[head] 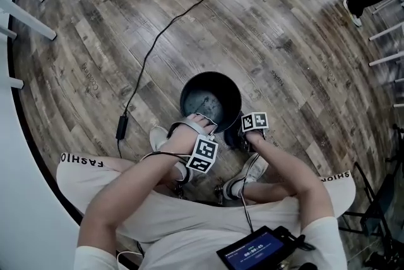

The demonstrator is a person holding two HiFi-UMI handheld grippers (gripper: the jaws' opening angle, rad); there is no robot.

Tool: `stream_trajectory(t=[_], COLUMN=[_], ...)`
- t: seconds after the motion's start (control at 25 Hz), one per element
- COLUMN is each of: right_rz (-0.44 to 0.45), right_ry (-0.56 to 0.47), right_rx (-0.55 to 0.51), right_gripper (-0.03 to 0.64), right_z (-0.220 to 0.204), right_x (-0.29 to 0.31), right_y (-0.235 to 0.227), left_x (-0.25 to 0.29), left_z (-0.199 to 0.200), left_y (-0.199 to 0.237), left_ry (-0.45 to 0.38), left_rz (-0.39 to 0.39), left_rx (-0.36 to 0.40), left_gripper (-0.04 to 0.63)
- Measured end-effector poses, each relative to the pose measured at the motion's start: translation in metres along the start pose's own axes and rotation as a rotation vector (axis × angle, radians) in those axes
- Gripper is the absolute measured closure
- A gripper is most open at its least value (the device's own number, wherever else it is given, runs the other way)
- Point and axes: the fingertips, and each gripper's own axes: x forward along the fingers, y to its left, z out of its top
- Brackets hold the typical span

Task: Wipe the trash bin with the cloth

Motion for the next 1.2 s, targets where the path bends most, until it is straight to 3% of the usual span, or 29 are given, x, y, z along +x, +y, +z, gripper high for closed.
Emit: stream_trajectory(t=[0.12, 0.24, 0.36, 0.44, 0.52, 0.72, 0.88, 1.2], right_rz=[0.016, 0.049, 0.091, 0.131, 0.174, 0.218, 0.192, 0.171], right_ry=[0.008, 0.009, 0.003, -0.001, 0.0, 0.026, 0.059, 0.093], right_rx=[-0.038, -0.063, -0.079, -0.079, -0.082, -0.134, -0.177, -0.135], right_gripper=[0.535, 0.535, 0.535, 0.535, 0.535, 0.535, 0.535, 0.535], right_z=[0.002, 0.002, -0.001, -0.002, -0.002, -0.001, -0.002, -0.007], right_x=[-0.03, -0.062, -0.092, -0.107, -0.118, -0.127, -0.116, -0.055], right_y=[0.017, 0.038, 0.066, 0.086, 0.106, 0.14, 0.136, 0.085], left_x=[-0.013, -0.022, -0.019, -0.013, -0.008, -0.008, -0.007, -0.006], left_z=[-0.007, -0.017, -0.029, -0.032, -0.032, -0.028, -0.022, -0.016], left_y=[0.003, -0.001, -0.008, -0.015, -0.02, -0.021, -0.023, -0.021], left_ry=[-0.006, 0.022, 0.066, 0.082, 0.085, 0.057, 0.043, 0.026], left_rz=[-0.035, -0.08, -0.075, -0.07, -0.07, -0.072, -0.071, -0.072], left_rx=[-0.014, 0.006, 0.054, 0.079, 0.089, 0.091, 0.122, 0.15], left_gripper=[0.445, 0.437, 0.439, 0.46, 0.523, 0.531, 0.531, 0.528])
